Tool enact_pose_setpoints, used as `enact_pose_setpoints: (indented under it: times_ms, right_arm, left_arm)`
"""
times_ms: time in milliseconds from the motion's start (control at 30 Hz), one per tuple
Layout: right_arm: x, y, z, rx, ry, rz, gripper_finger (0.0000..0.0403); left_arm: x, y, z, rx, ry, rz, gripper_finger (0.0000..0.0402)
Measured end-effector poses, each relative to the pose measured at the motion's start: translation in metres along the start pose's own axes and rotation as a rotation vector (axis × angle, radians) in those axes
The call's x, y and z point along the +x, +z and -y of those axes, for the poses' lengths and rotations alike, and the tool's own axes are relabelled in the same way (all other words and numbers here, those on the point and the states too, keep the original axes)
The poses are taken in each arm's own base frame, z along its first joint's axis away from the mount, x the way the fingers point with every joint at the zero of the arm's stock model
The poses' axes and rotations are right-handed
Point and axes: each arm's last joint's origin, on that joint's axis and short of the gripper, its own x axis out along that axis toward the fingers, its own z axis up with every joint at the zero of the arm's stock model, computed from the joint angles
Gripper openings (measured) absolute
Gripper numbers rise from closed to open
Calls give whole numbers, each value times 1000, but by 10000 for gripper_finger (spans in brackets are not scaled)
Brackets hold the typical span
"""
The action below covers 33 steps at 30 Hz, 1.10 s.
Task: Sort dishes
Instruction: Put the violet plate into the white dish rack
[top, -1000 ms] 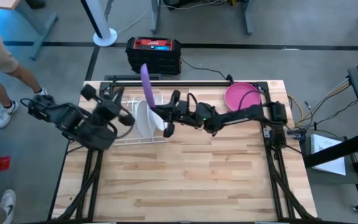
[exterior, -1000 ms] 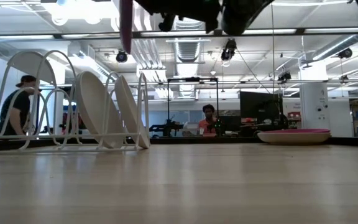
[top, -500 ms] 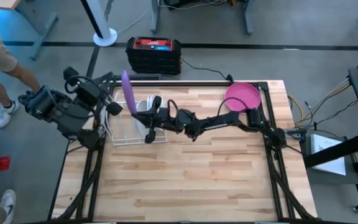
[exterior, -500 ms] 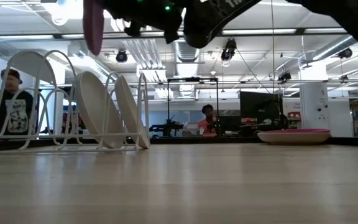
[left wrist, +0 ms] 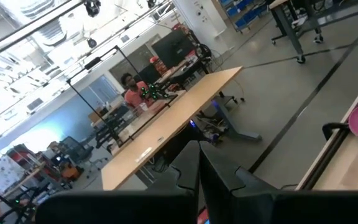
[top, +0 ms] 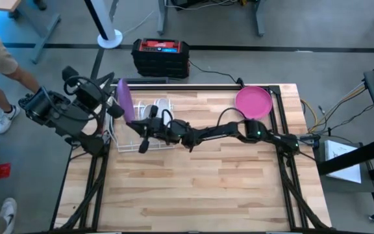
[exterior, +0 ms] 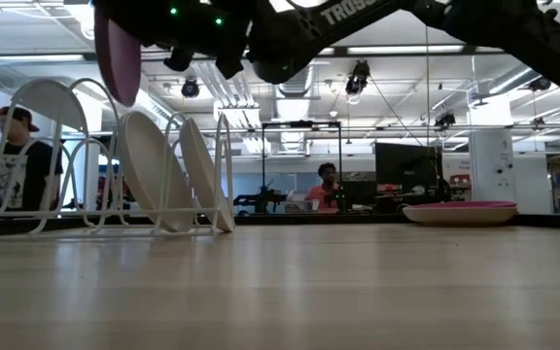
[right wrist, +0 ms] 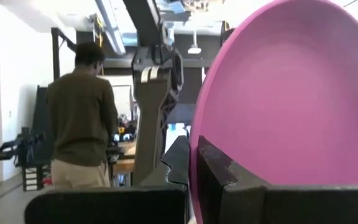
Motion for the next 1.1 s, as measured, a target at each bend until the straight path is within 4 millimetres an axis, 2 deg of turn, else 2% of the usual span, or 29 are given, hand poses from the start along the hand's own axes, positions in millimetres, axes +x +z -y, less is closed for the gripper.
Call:
enact_pose_setpoints:
  times_ms: [467, 733, 1100]
  right_arm:
    - [-4, -35, -2, -16, -20, -70, 0]
    - [-6, -45, -5, -7, -15, -87, 0]
    - [-7, -46, -11, -5, -5, -96, 0]
  left_arm:
    - [0, -11, 3, 27, -51, -15, 0]
    - [0, -11, 4, 30, -51, -15, 0]
    - [0, -11, 5, 30, -51, -16, 0]
